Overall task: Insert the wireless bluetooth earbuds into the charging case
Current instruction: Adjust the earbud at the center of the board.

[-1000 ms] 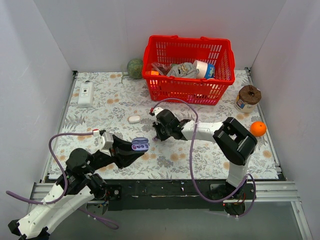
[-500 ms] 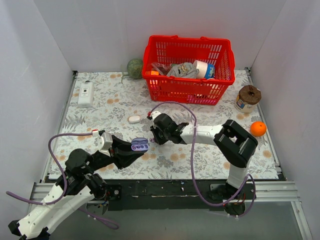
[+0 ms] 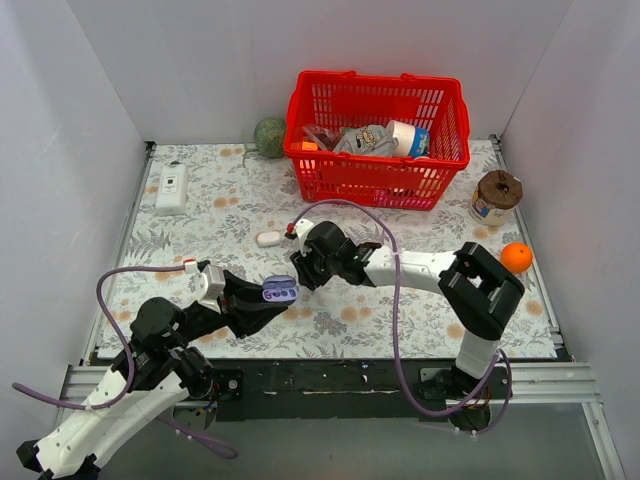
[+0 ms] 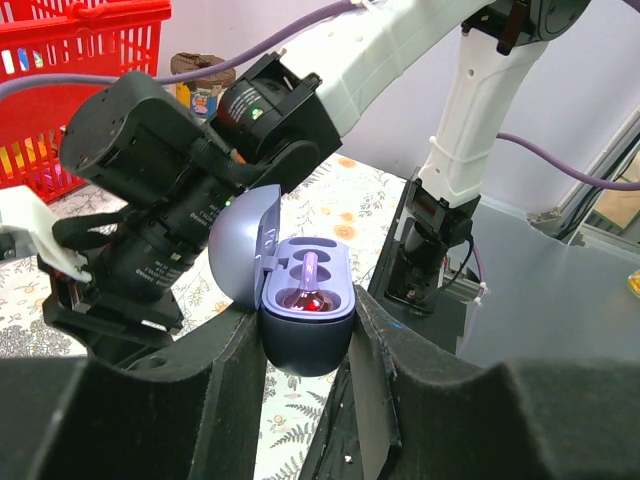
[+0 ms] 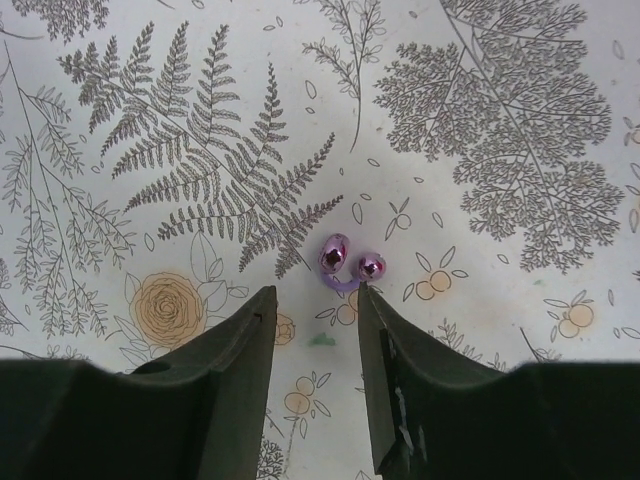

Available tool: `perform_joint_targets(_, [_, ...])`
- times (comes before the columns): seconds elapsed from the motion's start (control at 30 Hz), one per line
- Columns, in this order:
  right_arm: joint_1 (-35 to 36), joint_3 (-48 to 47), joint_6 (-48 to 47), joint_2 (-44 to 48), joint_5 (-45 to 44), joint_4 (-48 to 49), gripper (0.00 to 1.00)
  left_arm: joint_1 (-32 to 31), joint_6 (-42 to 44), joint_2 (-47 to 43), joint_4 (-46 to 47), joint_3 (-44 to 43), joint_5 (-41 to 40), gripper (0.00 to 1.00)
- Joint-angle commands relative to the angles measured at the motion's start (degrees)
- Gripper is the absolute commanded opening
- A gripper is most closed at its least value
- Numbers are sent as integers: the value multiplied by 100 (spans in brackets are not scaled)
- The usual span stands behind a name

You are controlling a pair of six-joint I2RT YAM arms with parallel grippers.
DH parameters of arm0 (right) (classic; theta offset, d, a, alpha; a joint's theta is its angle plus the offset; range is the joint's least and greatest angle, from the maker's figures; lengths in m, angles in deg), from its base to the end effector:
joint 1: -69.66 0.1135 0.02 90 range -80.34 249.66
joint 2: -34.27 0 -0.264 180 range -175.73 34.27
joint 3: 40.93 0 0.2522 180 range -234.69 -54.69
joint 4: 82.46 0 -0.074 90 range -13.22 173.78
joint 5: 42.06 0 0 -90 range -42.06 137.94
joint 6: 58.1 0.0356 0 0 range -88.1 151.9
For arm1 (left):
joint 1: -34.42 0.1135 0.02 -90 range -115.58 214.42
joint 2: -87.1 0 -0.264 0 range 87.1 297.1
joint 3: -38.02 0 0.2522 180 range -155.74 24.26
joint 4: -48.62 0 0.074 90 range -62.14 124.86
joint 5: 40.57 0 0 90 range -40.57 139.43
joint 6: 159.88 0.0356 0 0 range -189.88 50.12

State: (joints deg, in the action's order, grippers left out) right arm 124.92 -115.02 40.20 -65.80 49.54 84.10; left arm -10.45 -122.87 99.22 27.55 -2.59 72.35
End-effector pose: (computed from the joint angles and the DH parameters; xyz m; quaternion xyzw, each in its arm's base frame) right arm 0.2143 0.3108 0.1934 -0.3657 0.8268 0.2357 0.3565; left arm 0.0536 -0.0729 0.3030 0.1031 0.6557 -0.6413 0.3850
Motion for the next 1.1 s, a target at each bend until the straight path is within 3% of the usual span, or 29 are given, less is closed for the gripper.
perform_joint_targets(0.0, [37,-251,-241,-241,323,-14,46,-14,-45,-25,37,-13,-50,0])
perform_joint_targets(0.7, [55,-602,-249,-830,-28,-23,42,-14,-106,-236,-69,66,-112,0])
perform_joint_targets(0.9, [55,-655,-179,-882,-134,-23,32,-14,-97,-263,-95,75,-121,0])
perform_joint_targets(1.07, [55,-637,-162,-865,-371,-207,18,-14,-115,-272,-104,92,-121,0])
